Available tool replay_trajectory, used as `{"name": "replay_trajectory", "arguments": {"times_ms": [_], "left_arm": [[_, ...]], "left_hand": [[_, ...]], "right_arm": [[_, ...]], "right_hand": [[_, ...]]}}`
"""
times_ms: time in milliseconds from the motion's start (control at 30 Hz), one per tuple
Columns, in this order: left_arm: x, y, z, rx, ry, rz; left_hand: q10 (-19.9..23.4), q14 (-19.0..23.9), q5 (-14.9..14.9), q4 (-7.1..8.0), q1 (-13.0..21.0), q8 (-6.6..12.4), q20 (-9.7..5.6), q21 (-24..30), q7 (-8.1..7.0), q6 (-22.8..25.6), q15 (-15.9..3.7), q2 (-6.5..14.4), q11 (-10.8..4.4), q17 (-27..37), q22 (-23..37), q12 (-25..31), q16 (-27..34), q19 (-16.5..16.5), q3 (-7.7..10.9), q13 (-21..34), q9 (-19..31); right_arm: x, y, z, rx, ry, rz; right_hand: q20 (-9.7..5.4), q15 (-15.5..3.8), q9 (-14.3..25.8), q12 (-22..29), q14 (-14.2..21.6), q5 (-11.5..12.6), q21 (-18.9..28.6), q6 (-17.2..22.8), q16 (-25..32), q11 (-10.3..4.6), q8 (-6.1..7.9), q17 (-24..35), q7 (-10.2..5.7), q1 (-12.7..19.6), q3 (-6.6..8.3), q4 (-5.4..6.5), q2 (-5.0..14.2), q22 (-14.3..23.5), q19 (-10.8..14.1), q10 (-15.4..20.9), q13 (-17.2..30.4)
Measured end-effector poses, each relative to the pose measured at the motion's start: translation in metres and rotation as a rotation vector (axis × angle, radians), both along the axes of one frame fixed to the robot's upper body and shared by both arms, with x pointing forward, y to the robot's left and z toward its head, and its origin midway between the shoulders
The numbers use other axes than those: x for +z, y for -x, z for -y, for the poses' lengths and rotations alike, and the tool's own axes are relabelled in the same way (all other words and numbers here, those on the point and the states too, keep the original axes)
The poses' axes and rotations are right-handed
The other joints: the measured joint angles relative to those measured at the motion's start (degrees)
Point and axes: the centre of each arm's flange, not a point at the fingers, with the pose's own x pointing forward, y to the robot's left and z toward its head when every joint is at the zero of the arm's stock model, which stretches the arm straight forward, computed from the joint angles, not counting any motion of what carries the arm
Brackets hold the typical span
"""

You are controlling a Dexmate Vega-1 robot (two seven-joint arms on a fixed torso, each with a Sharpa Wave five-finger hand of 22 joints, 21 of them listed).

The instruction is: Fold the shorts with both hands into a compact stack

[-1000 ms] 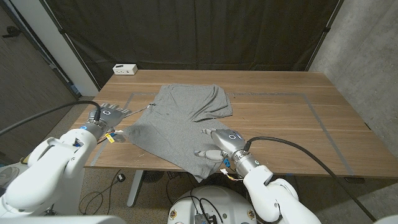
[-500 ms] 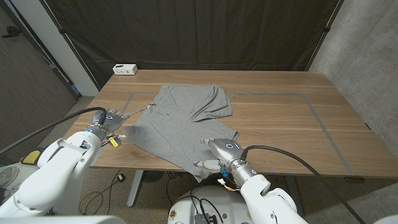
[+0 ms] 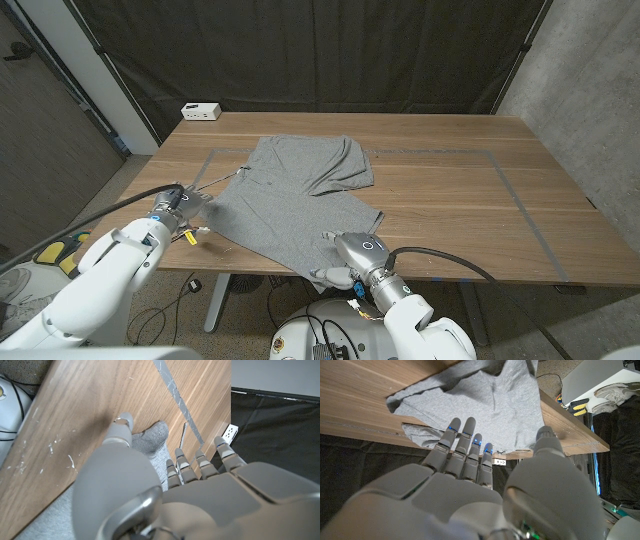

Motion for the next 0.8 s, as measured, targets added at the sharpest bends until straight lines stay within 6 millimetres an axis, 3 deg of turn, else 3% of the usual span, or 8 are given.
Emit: {"name": "replay_trajectory", "arguments": {"times_ms": [233, 433, 633, 700, 800], "left_arm": [[-0.007, -0.004, -0.002, -0.008, -0.062, 0.038], [-0.013, -0.009, -0.005, -0.014, -0.119, 0.072], [-0.015, -0.016, -0.007, -0.032, -0.148, 0.101], [-0.017, -0.019, -0.007, -0.038, -0.156, 0.103], [-0.018, -0.023, -0.007, -0.054, -0.159, 0.117]], "left_hand": [[3.6, 2.4, -1.0, 0.25, 2.2, 0.88, -1.31, 0.4, -1.0, 3.4, -0.16, 1.5, -1.37, 0.0, 0.0, 0.6, 0.0, 1.4, -0.71, 0.0, 0.0], [4.7, 3.1, -1.8, 0.96, 2.5, 0.88, -1.31, 0.8, -1.21, 3.6, -0.07, 1.8, -1.41, 0.0, 0.0, 0.6, 0.0, 1.4, -1.44, 0.0, 0.0], [6.5, 4.7, -2.7, 2.24, 1.7, 0.87, -2.24, 1.0, -1.12, 5.0, 0.03, 2.2, -1.33, 0.0, 0.2, 0.6, 0.5, 2.4, -3.14, 0.3, 0.0], [7.6, 5.2, -2.9, 2.24, 1.2, 1.15, -2.49, 1.1, -1.15, 5.8, -0.17, 1.8, -1.41, 0.0, 0.1, 0.6, 0.5, 2.6, -3.97, 0.2, 0.0], [9.7, 6.7, -3.1, 1.96, 1.2, 1.72, -3.37, 1.2, -1.21, 8.0, -0.19, 1.7, -1.51, 0.0, 0.1, 0.6, 0.5, 3.5, -4.49, 0.1, 0.0]], "right_arm": [[-0.008, 0.004, 0.001, -0.017, -0.007, 0.001], [-0.013, 0.008, 0.001, -0.034, -0.011, 0.0], [-0.016, 0.011, 0.003, -0.052, -0.011, -0.003], [-0.018, 0.012, 0.003, -0.06, -0.006, -0.01], [-0.019, 0.013, 0.003, -0.07, -0.001, -0.013]], "right_hand": [[-0.33, 0.0, 0.0, 0.0, 0.5, 0.2, 0.5, 0.7, 1.0, -0.21, 0.0, 0.8, -0.11, 1.4, 0.09, -0.56, 0.44, 0.0, 0.3, 0.2, 0.0], [-0.1, 0.01, 0.0, 0.0, 0.6, 0.2, 0.5, 1.1, 1.4, 0.0, 0.0, 1.3, -0.17, 2.0, -0.11, -0.77, 0.42, 0.0, 0.5, 0.4, 0.3], [-0.01, 0.01, 0.0, 0.0, 0.6, 0.2, 0.5, 1.3, 1.4, -0.31, 0.0, 1.4, -0.11, 2.0, -0.11, -0.77, 0.43, 0.0, 0.6, 0.7, 0.3], [-0.01, -0.05, 0.0, -0.1, 0.5, 0.2, 0.5, 1.2, 1.4, -0.32, -0.48, 1.4, -0.18, 2.0, -0.6, -0.67, 0.42, 0.0, 0.6, 0.5, 0.3], [0.1, 0.05, 0.0, -1.8, -2.2, 0.2, 0.5, -2.4, 0.7, -0.2, -1.88, 1.6, -0.16, 1.6, -1.55, -0.25, 0.01, 0.0, -0.6, -3.1, 0.5]]}}
